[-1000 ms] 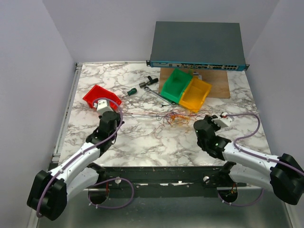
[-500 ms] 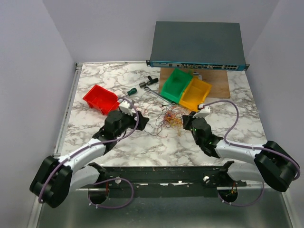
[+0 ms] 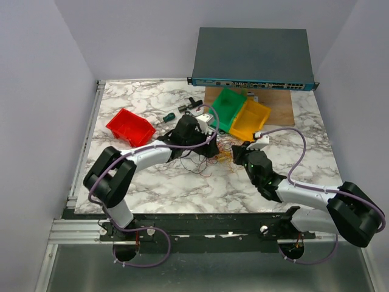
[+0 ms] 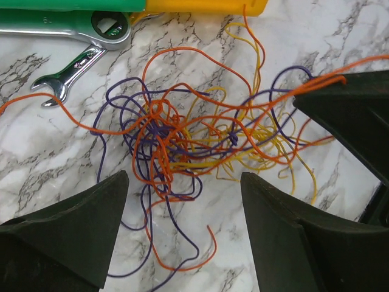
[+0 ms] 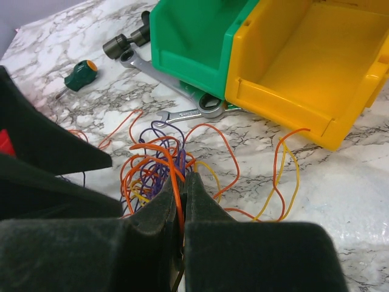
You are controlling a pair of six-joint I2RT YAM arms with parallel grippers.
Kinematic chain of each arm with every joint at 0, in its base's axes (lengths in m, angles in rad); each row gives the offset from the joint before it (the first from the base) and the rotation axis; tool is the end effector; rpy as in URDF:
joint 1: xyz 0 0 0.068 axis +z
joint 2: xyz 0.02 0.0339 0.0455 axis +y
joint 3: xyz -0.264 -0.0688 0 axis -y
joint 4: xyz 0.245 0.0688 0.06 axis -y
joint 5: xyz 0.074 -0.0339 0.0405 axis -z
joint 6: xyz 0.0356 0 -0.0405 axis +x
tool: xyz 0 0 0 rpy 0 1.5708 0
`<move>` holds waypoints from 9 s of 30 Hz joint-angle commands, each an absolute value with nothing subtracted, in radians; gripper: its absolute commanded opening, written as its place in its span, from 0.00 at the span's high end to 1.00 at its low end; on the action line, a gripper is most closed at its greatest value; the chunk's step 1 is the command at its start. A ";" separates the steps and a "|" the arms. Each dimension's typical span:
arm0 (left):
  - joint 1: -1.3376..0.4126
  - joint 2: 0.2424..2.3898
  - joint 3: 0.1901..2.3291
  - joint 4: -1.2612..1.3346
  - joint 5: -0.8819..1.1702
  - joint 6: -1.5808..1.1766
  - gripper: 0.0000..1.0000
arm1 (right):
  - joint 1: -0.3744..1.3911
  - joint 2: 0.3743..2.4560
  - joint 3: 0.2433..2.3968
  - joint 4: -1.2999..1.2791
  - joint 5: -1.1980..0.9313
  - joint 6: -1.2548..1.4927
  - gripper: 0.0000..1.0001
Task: Untangle the cables
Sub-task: Untie the cable.
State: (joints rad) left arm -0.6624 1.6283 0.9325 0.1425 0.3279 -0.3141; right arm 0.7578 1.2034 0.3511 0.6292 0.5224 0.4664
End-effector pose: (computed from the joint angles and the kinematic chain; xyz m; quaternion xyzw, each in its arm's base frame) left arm 0.2715 -0.2263 0.2095 0.2276 0.8348 -0.3513 0.3575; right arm 0.1821 0.1478 0.1917 0.0498 0.7703 0.1812 0.6093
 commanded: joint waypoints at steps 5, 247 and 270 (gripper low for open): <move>-0.681 1.845 1.122 -0.038 0.366 -0.331 0.31 | 0.755 1.201 0.343 0.660 0.534 0.465 0.99; -0.704 1.953 1.266 -0.126 0.474 -0.365 1.00 | 0.426 1.344 0.632 -0.079 0.110 0.570 0.99; -0.453 1.158 0.486 0.398 -0.151 -0.601 1.00 | 0.411 0.899 0.824 -0.765 1.094 1.044 0.99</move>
State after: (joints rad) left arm -0.4603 1.2438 0.5316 0.3393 0.0750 -0.5644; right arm 0.4187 0.9752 0.7647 -0.6853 0.9230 1.0367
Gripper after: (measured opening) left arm 0.013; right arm 0.043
